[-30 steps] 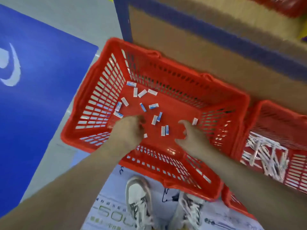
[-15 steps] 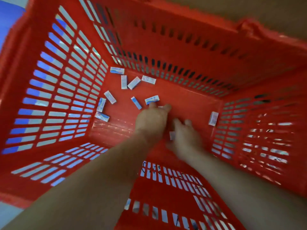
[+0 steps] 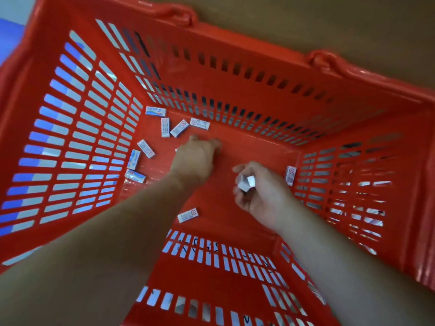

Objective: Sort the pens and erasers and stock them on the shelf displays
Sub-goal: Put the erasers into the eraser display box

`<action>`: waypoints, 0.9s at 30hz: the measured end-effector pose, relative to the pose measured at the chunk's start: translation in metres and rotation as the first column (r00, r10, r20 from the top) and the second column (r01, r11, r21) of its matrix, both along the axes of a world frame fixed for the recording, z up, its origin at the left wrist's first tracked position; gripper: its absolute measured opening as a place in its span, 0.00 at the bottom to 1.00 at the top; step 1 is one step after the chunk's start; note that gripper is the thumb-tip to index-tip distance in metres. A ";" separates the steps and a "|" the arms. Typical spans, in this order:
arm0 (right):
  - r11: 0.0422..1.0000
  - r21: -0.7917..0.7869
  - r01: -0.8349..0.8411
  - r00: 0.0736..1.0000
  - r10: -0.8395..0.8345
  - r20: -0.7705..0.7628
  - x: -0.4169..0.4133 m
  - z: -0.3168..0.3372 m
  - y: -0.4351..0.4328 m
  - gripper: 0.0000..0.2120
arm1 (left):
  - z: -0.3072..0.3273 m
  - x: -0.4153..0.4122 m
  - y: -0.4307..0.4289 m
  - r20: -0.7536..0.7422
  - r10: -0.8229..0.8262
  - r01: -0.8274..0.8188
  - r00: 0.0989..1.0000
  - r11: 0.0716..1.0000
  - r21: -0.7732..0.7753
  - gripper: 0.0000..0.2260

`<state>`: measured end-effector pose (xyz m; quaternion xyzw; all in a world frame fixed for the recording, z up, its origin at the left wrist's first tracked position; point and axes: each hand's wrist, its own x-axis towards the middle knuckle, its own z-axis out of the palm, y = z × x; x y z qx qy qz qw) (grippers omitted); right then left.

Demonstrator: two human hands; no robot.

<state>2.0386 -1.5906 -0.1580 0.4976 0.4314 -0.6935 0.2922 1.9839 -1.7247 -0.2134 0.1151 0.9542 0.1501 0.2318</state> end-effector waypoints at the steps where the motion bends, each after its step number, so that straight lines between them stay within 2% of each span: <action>1: 0.999 -0.038 0.037 0.999 -0.037 0.001 0.000 0.007 0.002 0.07 | 0.005 0.001 0.000 0.068 0.128 -0.135 0.989 0.986 0.102 0.10; 2: 0.995 -0.067 0.076 0.997 -0.075 0.006 0.000 0.013 0.005 0.07 | 0.015 0.003 0.002 0.196 0.285 -0.326 0.938 0.916 0.232 0.11; 3: 0.992 -0.083 0.098 0.995 -0.097 0.011 0.001 0.021 0.007 0.07 | 0.029 0.007 0.004 0.374 0.400 -0.528 0.837 0.771 0.356 0.11; 5: 0.995 -0.068 0.074 0.997 -0.074 0.010 0.001 0.043 0.008 0.07 | 0.066 0.016 0.009 0.691 0.405 -0.796 0.598 0.395 0.458 0.12; 6: 0.999 -0.041 0.030 0.999 -0.030 -0.011 0.003 0.056 0.008 0.07 | 0.085 0.022 0.012 0.767 0.364 -0.847 0.529 0.278 0.453 0.11; 8: 0.996 0.021 -0.090 0.991 0.091 -0.102 0.007 0.087 0.006 0.08 | 0.123 0.034 0.016 0.819 0.317 -0.877 0.479 0.146 0.457 0.10; 11: 0.976 0.075 -0.205 0.936 0.217 -0.275 0.014 0.145 0.004 0.04 | 0.179 0.048 0.021 0.834 0.344 -0.887 0.432 -0.006 0.462 0.10; 13: 0.951 0.135 -0.279 0.891 0.309 -0.333 0.016 0.186 0.006 0.05 | 0.217 0.053 0.021 0.805 0.393 -0.871 0.444 -0.023 0.491 0.10; 16: 0.889 0.233 -0.394 0.809 0.456 -0.371 0.017 0.244 0.012 0.08 | 0.275 0.060 0.021 0.751 0.429 -0.839 0.502 0.029 0.544 0.06; 18: 0.868 0.241 -0.434 0.780 0.496 -0.381 0.019 0.281 0.014 0.11 | 0.314 0.065 0.022 0.752 0.420 -0.833 0.508 0.018 0.552 0.03; 20: 0.902 0.171 -0.396 0.815 0.431 -0.388 0.022 0.317 0.016 0.14 | 0.356 0.069 0.024 0.795 0.388 -0.845 0.467 -0.068 0.530 0.01; 22: 0.958 0.008 -0.285 0.887 0.267 -0.376 0.025 0.358 0.020 0.15 | 0.399 0.072 0.024 0.819 0.376 -0.855 0.434 -0.115 0.505 0.05; 24: 0.974 -0.099 -0.206 0.918 0.157 -0.365 0.028 0.395 0.025 0.15 | 0.434 0.075 0.026 0.805 0.374 -0.858 0.461 -0.043 0.512 0.10; 27: 0.978 -0.143 -0.155 0.913 0.086 -0.399 0.034 0.443 0.034 0.10 | 0.488 0.076 0.034 0.728 0.333 -0.796 0.599 0.153 0.585 0.15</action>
